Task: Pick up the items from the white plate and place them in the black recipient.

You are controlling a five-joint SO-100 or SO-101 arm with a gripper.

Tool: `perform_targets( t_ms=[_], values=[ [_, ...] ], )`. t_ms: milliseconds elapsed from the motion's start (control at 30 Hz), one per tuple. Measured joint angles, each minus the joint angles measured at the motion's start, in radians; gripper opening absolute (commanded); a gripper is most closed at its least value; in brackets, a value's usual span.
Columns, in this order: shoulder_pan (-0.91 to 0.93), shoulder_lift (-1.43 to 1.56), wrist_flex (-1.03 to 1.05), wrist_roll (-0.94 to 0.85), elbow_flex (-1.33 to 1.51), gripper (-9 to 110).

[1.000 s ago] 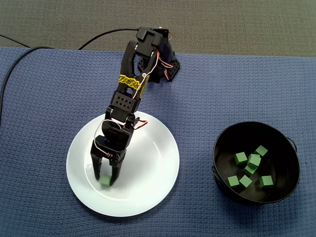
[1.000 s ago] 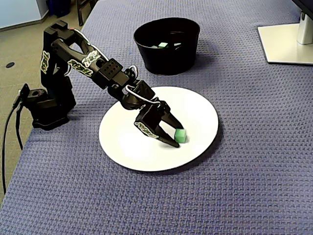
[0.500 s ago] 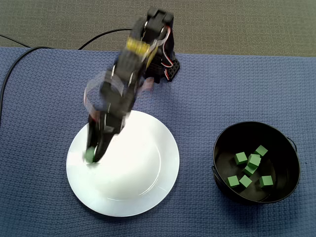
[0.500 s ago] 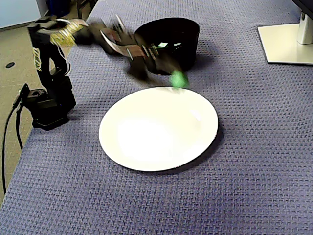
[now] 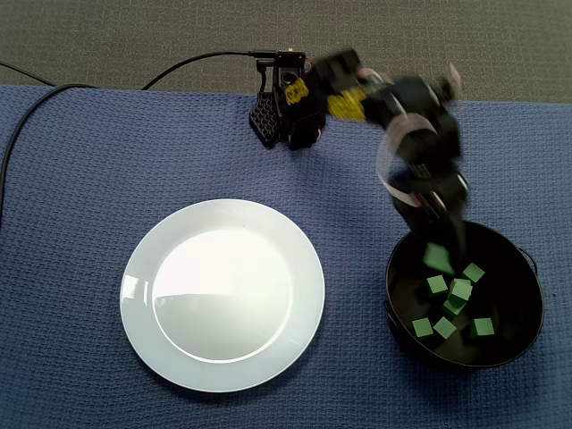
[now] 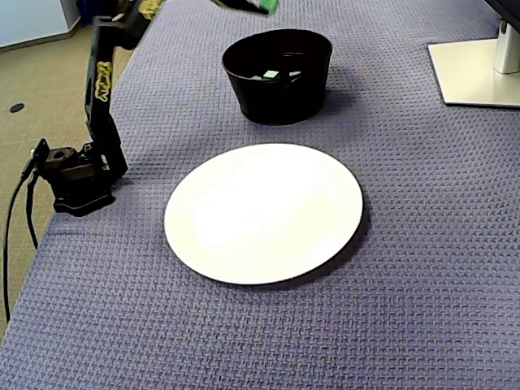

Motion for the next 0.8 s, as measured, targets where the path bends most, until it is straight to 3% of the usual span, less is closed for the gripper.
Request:
perform_targets(
  t_ms=[100, 167, 300, 433, 567, 800],
  values=[
    [-0.063, -0.186, 0.002, -0.038, -0.008, 1],
    [-0.094, -0.288, 0.002, -0.048, -0.008, 31],
    [-0.118, -0.38, 0.009, -0.069, -0.02, 61],
    [-0.129, -0.321, 0.112, -0.206, -0.048, 49],
    [-0.06, -0.04, 0.166, -0.41, -0.066, 44],
    [0.322, 0.532, 0.115, -0.821, 0.11, 46]
  ],
)
